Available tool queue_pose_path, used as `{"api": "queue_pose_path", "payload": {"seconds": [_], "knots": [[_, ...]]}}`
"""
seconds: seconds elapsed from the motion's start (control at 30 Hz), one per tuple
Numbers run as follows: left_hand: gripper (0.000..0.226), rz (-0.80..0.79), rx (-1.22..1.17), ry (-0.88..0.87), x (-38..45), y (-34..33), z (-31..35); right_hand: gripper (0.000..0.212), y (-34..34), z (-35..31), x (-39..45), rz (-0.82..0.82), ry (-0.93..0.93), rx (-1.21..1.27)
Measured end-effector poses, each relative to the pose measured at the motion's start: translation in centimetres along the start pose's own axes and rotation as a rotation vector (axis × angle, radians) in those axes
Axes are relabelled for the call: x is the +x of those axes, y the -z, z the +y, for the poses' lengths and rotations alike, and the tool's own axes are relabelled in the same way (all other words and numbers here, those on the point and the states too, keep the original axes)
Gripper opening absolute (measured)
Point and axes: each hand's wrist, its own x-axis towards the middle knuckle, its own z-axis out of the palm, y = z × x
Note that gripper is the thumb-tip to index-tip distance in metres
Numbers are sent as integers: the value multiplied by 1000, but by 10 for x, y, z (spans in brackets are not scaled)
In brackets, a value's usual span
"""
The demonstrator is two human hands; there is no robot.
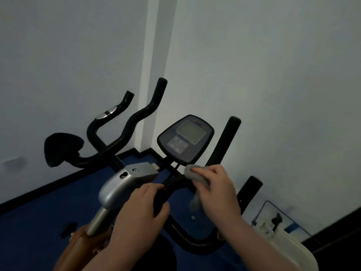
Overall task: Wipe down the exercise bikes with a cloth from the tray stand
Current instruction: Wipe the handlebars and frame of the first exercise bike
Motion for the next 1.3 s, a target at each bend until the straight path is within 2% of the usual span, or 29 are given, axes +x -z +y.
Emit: {"api": "queue_pose_path", "payload": {"seconds": [0.1,0.13,0.27,0.4,0.47,0.53,0.6,0.67,0.73,0.8,0.9,0.93,1.03,1.1,1.17,1.23,1.3], "knots": [[40,17,37,-20,-5,0,-1,22,23,10,30,165,7,-51],[40,24,44,-17,-5,-1,-1,21,22,11,36,175,-20,-82],[39,55,45,12,-5,-2,-2,21,-13,4,15,136,-33,-206],[38,87,55,42,-6,-3,-2,37,-19,1,-1,30,-41,-25],[37,92,61,43,-7,-3,-2,32,-3,6,9,-16,-59,90],[36,93,71,41,-7,-4,-1,28,13,13,23,65,-34,112],[35,96,89,46,-6,-5,0,26,16,17,31,123,-24,27],[33,112,95,58,-7,-5,-1,24,4,15,24,137,-21,-120],[32,132,98,70,-8,-7,-1,22,-13,9,8,170,-30,-122],[33,144,99,78,-8,-7,-3,22,-26,-1,-8,113,-42,9],[33,149,105,89,-15,-7,-9,24,-30,-10,-16,-142,50,143],[33,152,109,102,-19,-7,-12,24,-24,-10,-10,-159,78,135],[30,197,21,206,-37,-11,-19,24,-4,-2,14,48,100,19],[22,220,-82,276,-46,-16,-22,23,-10,-8,12,99,64,-71],[20,234,-130,308,-50,-19,-25,20,-38,-25,-12,-7,92,-113],[31,227,-123,296,-51,-19,-27,20,-60,-40,-36,-140,113,-53],[45,209,-94,268,-52,-18,-29,18,-54,-42,-28,-288,67,76]]}}
